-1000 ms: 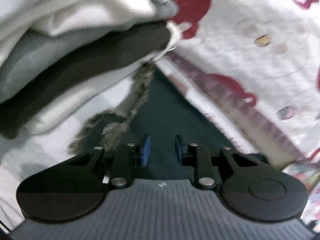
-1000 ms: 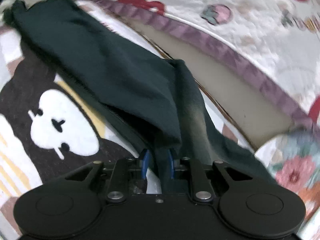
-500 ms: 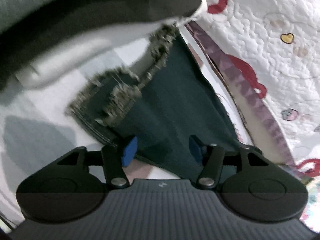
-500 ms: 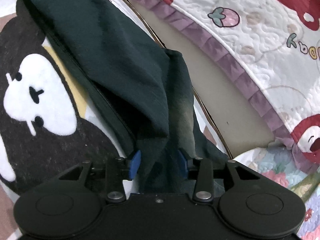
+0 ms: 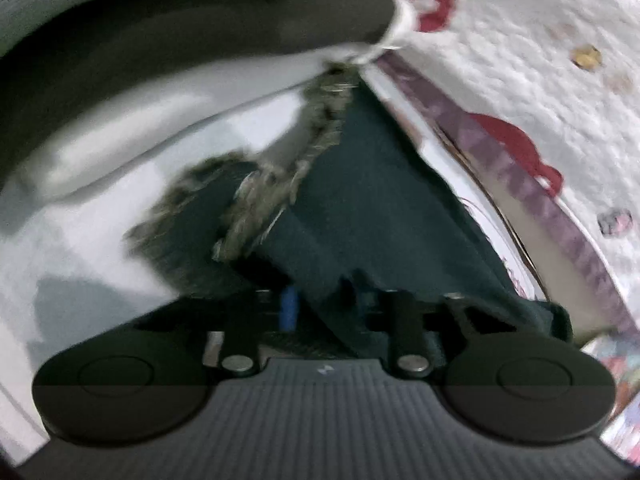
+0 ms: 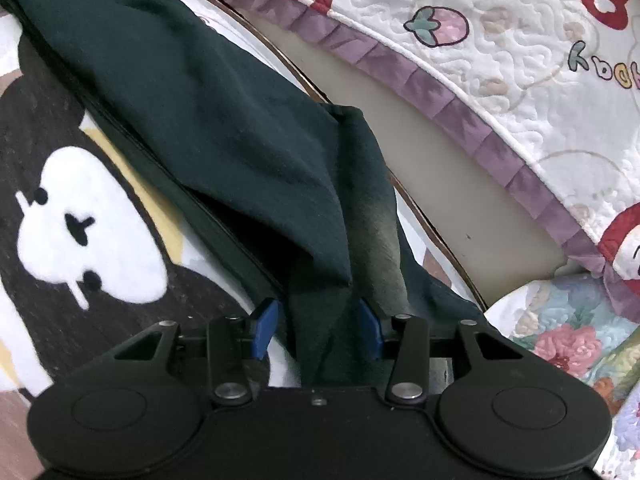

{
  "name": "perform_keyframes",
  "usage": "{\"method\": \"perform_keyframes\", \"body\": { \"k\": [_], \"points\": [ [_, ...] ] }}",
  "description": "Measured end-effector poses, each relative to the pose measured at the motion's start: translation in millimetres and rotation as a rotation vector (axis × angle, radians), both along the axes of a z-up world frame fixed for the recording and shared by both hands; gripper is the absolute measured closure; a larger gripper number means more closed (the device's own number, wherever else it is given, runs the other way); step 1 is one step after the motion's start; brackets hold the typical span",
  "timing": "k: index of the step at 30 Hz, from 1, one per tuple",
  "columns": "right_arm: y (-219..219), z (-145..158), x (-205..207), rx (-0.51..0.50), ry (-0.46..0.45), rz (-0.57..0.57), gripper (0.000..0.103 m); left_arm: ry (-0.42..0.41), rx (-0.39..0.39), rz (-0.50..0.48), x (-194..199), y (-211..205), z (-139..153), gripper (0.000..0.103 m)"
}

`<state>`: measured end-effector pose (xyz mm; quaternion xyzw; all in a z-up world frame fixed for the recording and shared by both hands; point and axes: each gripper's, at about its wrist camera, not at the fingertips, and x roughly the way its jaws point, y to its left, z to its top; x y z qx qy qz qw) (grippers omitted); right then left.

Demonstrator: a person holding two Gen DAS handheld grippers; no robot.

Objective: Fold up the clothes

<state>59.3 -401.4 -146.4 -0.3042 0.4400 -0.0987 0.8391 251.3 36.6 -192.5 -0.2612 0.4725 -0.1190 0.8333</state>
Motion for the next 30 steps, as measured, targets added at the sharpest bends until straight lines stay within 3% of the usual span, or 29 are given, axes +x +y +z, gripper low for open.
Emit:
{"method": "perform_keyframes", "body": {
  "k": [4, 6, 8, 9, 15, 18, 19, 20, 22, 26, 30],
  "points": [
    [1, -2, 1, 0.027, -0.004, -0.005, 0.051, -0.150, 0.087, -0.033, -5, -15, 25, 0.094],
    [2, -3, 1, 0.035, -0.003, 0.002, 0.051, -0.286, 0.117, -0.023, -21, -15, 58, 0.096],
    [3, -5, 2, 0.018, 0.003, 0.020, 0.051, -0.467, 0.206, -0.006, -39, -13, 93, 0.096],
    [3, -6, 3, 0.009, 0.009, 0.027, 0.051, -0.477, 0.220, 0.001, -39, -11, 95, 0.096],
    [0, -17, 10, 0.029, 0.052, 0.032, 0.051, -0.280, 0.204, 0.029, -15, 6, 56, 0.096],
    [-1, -20, 10, 0.033, 0.030, 0.030, 0.052, -0.182, 0.195, 0.044, -3, 14, 37, 0.096],
    [-1, -19, 9, 0.044, 0.022, 0.030, 0.062, -0.149, 0.193, 0.048, 1, 17, 30, 0.096],
    [-2, -15, 9, 0.050, 0.005, 0.031, 0.095, -0.116, 0.190, 0.053, 5, 20, 24, 0.096],
    [-1, 0, 5, 0.056, -0.058, 0.023, 0.099, -0.113, 0.197, 0.038, 4, 23, 25, 0.096],
    [-14, 40, -7, 0.184, -0.151, -0.075, 0.098, -0.055, 0.183, 0.037, 7, 22, 13, 0.096],
    [-17, 1, -7, 0.184, 0.115, -0.034, 0.098, -0.027, 0.186, 0.041, 9, 21, 9, 0.095]
  ]
}}
